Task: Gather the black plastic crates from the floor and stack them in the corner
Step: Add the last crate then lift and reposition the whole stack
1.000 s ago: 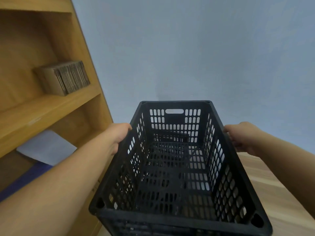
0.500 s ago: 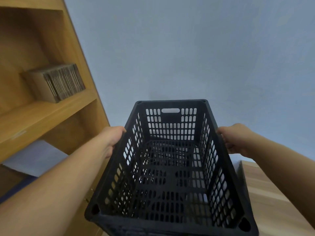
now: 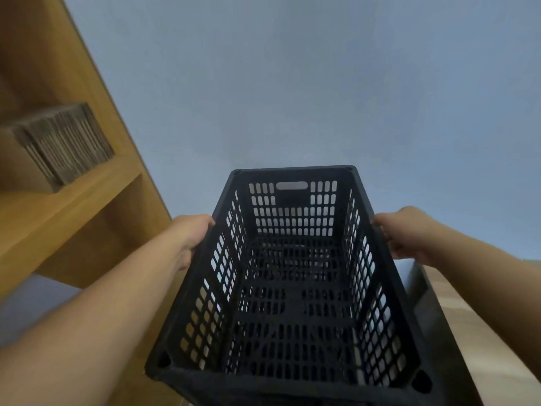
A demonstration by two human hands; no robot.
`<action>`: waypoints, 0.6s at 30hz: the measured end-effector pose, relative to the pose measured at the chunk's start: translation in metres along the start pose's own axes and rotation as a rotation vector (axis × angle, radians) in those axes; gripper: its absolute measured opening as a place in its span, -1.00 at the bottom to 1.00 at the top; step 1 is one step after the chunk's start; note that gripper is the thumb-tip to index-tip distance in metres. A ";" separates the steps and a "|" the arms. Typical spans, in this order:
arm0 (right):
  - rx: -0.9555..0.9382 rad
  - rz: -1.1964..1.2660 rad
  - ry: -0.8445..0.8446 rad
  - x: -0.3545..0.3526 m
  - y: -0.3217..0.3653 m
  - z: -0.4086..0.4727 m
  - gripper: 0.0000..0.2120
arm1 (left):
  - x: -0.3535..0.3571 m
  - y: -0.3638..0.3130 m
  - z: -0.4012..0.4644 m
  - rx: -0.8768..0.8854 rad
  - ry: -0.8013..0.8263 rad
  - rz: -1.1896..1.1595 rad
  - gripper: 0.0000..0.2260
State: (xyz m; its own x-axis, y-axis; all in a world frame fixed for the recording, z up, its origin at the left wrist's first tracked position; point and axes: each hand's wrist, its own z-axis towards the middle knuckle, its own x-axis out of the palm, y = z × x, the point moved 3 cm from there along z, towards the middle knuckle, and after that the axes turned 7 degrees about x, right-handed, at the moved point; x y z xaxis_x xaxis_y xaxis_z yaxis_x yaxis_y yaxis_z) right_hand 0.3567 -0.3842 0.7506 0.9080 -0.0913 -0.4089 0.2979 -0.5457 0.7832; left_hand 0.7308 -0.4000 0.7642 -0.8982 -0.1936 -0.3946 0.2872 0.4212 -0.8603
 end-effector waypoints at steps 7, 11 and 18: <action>0.023 -0.018 -0.105 0.029 0.005 -0.008 -0.87 | -0.014 0.016 0.046 0.035 0.060 0.019 -0.83; 0.009 -0.086 -0.206 0.034 0.004 -0.014 -0.78 | -0.016 0.023 0.060 0.068 0.069 0.077 -0.86; 0.036 -0.239 -0.350 0.041 -0.003 -0.007 -0.65 | -0.018 0.028 0.078 0.116 0.108 0.195 -0.87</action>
State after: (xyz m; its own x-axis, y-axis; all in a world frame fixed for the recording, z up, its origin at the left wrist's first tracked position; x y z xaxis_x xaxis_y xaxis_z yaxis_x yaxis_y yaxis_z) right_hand 0.3954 -0.3806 0.7343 0.6575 -0.2328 -0.7166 0.4721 -0.6139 0.6327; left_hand 0.7809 -0.4536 0.7223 -0.8505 -0.0196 -0.5255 0.4896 0.3352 -0.8049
